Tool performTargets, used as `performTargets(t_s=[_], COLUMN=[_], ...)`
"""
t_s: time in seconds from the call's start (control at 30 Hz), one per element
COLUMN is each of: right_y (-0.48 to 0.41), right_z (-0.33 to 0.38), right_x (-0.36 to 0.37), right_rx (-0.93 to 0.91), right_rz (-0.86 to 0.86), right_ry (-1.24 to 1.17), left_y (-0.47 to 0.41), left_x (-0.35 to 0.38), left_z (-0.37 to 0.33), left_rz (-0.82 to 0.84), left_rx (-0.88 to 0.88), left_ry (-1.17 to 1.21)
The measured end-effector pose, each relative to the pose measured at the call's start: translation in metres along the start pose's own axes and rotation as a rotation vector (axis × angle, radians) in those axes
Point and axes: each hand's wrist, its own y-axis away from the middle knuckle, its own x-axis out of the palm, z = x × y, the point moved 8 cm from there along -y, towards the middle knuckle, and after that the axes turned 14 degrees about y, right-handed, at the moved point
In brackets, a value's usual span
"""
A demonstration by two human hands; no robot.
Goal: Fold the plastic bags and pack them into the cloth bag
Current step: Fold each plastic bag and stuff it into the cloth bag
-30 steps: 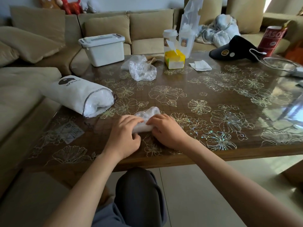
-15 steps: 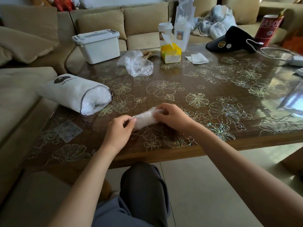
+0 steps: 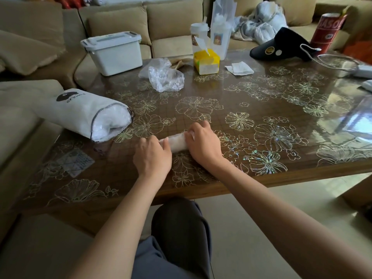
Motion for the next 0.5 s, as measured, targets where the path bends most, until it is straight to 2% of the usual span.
performTargets(t_s=[0.1, 0.23, 0.3, 0.33, 0.43, 0.5], right_y=[0.001, 0.002, 0.002, 0.002, 0.006, 0.007], right_z=[0.001, 0.001, 0.001, -0.001, 0.004, 0.014], right_x=[-0.002, -0.005, -0.007, -0.007, -0.001, 0.002], right_rx=[-0.012, -0.041, -0.038, -0.012, 0.121, 0.108], right_rz=[-0.021, -0.049, -0.032, -0.008, 0.193, 0.321], right_ry=[-0.006, -0.06, -0.198, -0.327, -0.799, -0.854], left_y=[-0.002, 0.0, 0.003, 0.004, 0.003, 0.004], left_x=[-0.002, -0.003, 0.002, 0.003, -0.003, -0.006], left_z=[0.003, 0.01, 0.014, 0.015, 0.018, 0.017], left_rz=[-0.023, 0.023, 0.087, 0.103, 0.098, 0.106], left_rx=[-0.038, -0.239, -0.366, -0.392, -0.342, -0.275], left_ry=[0.167, 0.82, 1.165, 1.256, 1.211, 1.137])
